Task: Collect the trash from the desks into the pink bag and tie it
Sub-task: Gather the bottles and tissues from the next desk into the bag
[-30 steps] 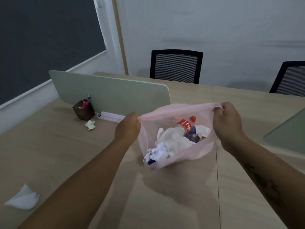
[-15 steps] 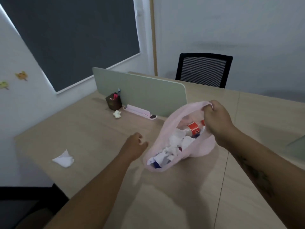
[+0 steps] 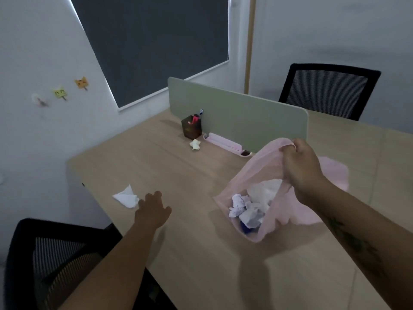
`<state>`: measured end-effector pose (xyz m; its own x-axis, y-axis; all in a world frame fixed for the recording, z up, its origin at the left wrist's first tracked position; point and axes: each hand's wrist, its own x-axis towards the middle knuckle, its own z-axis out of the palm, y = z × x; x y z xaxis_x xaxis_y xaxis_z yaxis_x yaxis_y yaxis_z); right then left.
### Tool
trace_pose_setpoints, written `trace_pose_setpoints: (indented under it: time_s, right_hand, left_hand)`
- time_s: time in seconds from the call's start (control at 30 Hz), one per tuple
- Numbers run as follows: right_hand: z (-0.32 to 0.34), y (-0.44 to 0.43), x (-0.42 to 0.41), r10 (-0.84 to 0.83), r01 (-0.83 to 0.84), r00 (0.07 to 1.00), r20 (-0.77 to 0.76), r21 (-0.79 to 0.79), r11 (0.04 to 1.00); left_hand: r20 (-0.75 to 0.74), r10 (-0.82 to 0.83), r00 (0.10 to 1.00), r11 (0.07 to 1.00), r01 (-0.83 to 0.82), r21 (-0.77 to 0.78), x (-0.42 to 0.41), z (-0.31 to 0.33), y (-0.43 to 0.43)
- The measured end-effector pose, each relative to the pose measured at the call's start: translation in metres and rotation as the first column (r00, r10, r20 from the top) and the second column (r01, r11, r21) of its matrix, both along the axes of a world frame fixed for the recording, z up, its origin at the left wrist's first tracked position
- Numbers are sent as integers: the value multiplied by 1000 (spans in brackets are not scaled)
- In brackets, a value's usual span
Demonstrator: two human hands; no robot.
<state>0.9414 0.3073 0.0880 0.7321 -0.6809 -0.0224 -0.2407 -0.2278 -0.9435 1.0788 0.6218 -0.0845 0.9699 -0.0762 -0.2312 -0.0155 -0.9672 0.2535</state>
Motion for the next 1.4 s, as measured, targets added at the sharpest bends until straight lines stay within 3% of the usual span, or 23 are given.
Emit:
trace_pose_setpoints:
  time_s: [0.17, 0.27, 0.37, 0.43, 0.5, 0.6, 0.67, 0.8, 0.87, 0.9, 0.97, 1.13, 1.3, 1.4]
  right_hand:
    - [-7, 23, 44, -92, 92, 996, 24, -26, 995]
    - [-11, 39, 65, -125, 125, 992, 25, -8, 992]
    - [-16, 55, 81, -144, 144, 989, 32, -4, 990]
    - [-19, 64, 89, -148, 148, 989, 25, 6, 989]
    - [-23, 73, 93, -155, 154, 988, 2, 13, 988]
    - [-25, 84, 93, -167, 167, 986, -4, 33, 985]
    - [-23, 88, 91, -172, 172, 985, 5, 51, 984]
    - [-17, 92, 83, -199, 191, 980, 6, 245, 950]
    - [-16, 94, 76, -205, 188, 979, 18, 323, 928]
    - [-17, 95, 73, -199, 183, 980, 18, 326, 927]
    - [-17, 97, 66, -182, 166, 983, 23, 308, 937]
    - [-19, 101, 52, -209, 195, 978, 15, 294, 936]
    - [-21, 111, 52, -250, 241, 968, -2, 279, 930]
    - [-16, 119, 68, -289, 278, 957, 11, 236, 931]
  left_hand:
    - [-61, 211, 975, 976, -214, -37, 72, -28, 41]
    - [-42, 193, 980, 981, -193, -12, 106, -54, 60]
    - [-129, 174, 976, 984, -178, -17, 128, -78, 81]
    - [-26, 87, 996, 996, -87, -3, 137, -90, 93]
    - [83, 15, 996, 984, 0, -177, 144, -101, 98]
    - [52, 12, 999, 832, 19, -554, 137, -94, 70]
    - [37, -75, 996, 697, 79, -713, 115, -52, 23]
    - [-69, -261, 963, 454, 60, -889, 70, 30, -83]
    - [-192, -410, 892, 348, -42, -937, 50, 55, -119]
    - [-241, -490, 838, 340, -70, -938, 41, 61, -131]
    - [-277, -540, 795, 386, -58, -921, 32, 60, -141]
    - [-174, -304, 937, 506, 4, -863, 52, 36, -94]
    - [-23, -179, 983, 683, 108, -722, 97, 15, -39]
    - [51, -205, 977, 773, 194, -603, 136, 6, -23]
